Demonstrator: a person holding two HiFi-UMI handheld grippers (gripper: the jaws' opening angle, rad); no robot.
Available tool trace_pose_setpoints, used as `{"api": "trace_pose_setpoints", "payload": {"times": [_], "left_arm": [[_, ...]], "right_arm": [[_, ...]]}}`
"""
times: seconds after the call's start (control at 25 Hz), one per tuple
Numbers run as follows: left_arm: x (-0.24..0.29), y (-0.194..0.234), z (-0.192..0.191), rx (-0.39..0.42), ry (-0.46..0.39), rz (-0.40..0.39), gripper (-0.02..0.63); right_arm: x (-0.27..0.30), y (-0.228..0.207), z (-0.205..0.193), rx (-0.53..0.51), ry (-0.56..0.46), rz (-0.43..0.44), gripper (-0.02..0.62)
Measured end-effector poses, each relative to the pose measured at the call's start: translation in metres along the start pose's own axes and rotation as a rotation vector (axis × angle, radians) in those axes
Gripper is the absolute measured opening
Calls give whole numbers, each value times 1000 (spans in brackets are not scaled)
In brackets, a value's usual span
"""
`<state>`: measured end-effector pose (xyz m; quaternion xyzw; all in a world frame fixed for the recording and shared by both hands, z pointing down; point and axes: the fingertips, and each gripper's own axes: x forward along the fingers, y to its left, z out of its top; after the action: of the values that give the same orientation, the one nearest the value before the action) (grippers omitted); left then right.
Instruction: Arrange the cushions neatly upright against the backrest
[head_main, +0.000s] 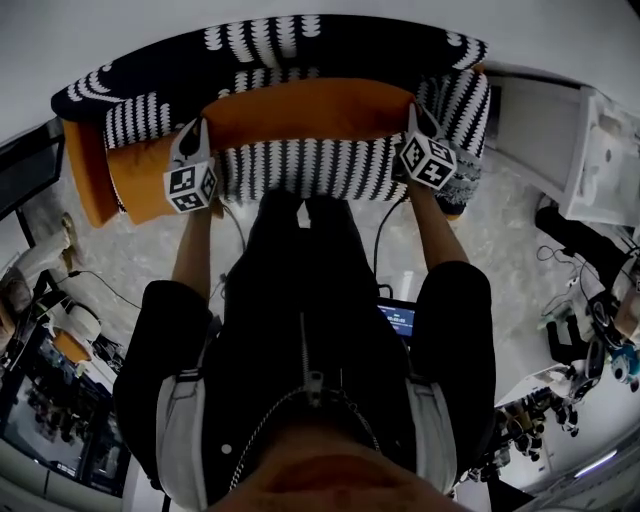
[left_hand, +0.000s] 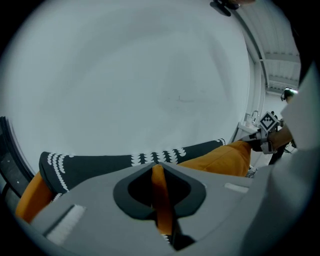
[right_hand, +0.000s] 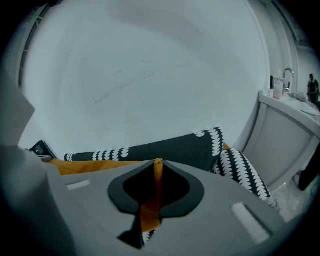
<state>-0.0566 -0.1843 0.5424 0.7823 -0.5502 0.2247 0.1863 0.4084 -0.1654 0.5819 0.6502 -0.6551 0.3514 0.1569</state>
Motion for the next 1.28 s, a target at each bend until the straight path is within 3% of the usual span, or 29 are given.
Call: {"api": "trace_pose_setpoints", "payload": {"times": [0.4,0.76,1.08,1.28], "left_arm": [[58,-52,-7,-33,51,-82,15],[107,-21,-52,-84,200,-14,17],[150,-13,-39,-52,202,-36,17],[186,0,-22,-94,198,-31,18]], "right_arm": [[6,-59,18,23,-12,-64,34],[69,-47,0,-24,106,-16,37],[103,-54,8,3,103,-41,40],[138,-56,33,4,119,-67,41]]}}
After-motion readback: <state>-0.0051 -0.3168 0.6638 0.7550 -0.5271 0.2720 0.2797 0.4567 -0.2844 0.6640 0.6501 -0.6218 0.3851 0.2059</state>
